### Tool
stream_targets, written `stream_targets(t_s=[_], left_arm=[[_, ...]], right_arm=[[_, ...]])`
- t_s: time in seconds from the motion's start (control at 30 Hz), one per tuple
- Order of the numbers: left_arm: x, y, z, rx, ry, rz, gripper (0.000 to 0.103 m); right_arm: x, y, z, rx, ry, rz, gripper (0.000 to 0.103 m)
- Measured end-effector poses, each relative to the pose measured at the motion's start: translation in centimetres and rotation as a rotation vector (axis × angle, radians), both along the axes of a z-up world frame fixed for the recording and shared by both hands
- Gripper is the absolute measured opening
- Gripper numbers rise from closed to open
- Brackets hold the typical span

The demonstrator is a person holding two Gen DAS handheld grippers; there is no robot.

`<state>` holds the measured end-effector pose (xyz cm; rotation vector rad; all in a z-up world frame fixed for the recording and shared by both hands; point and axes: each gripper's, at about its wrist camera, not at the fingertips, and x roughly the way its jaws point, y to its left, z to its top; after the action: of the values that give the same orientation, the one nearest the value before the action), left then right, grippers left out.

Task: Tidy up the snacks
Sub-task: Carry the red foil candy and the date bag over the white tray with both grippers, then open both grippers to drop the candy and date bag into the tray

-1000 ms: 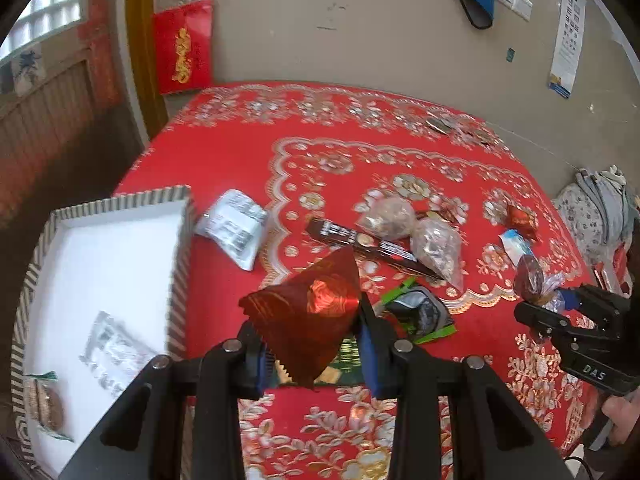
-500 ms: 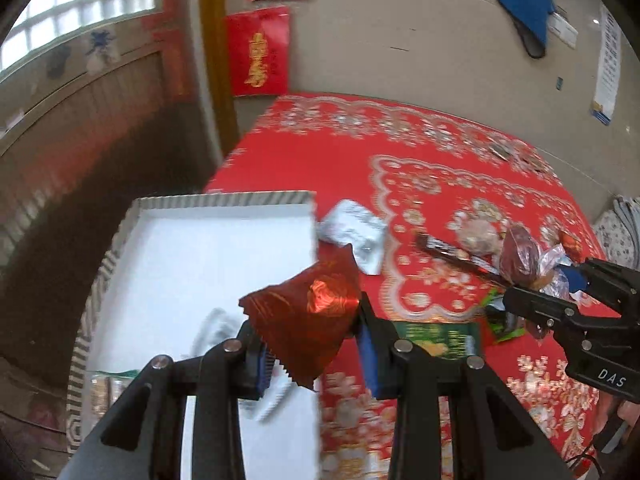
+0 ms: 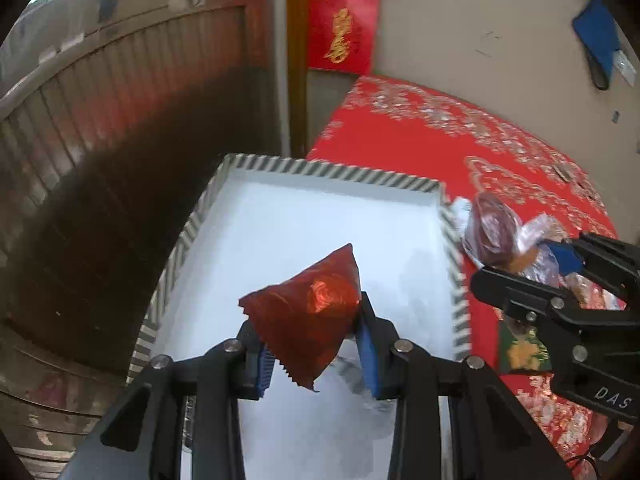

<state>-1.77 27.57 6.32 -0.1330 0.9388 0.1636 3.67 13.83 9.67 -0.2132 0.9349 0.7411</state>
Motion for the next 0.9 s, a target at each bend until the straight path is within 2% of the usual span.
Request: stream_targets(t_s=[0.3,0.43,0.77,0.83,0.9], left_arm=[[0.8,1.9,-2.2,-0.01,0.043,0.049,0.037],[0.9,2.2,-2.8,-0.005,0.052,0.056,0.037],[0.9,2.4,-3.4,0.016,0.064,0.09,0.04],[1.0,2.4,-3.5,0.019,0.068,0.094,0.041],[1.0,2.5,-3.5,0.024,0.07,0.103,0.049]], right_arm=[[2.4,4.8,-3.2,-0.079,0.054,0.038,0.044],[3.0,5.4,-4.7,-0.113,0.066,0.035,0.044],[3.2,6.1,-5.8,-0.153,0.085,0.033,0.044],[3.1,6.2,-5.9,-0.156,0.093,0.03,0.045],[3.1,6.2,-6.0,-0.158,0.095,0.027,0.045]])
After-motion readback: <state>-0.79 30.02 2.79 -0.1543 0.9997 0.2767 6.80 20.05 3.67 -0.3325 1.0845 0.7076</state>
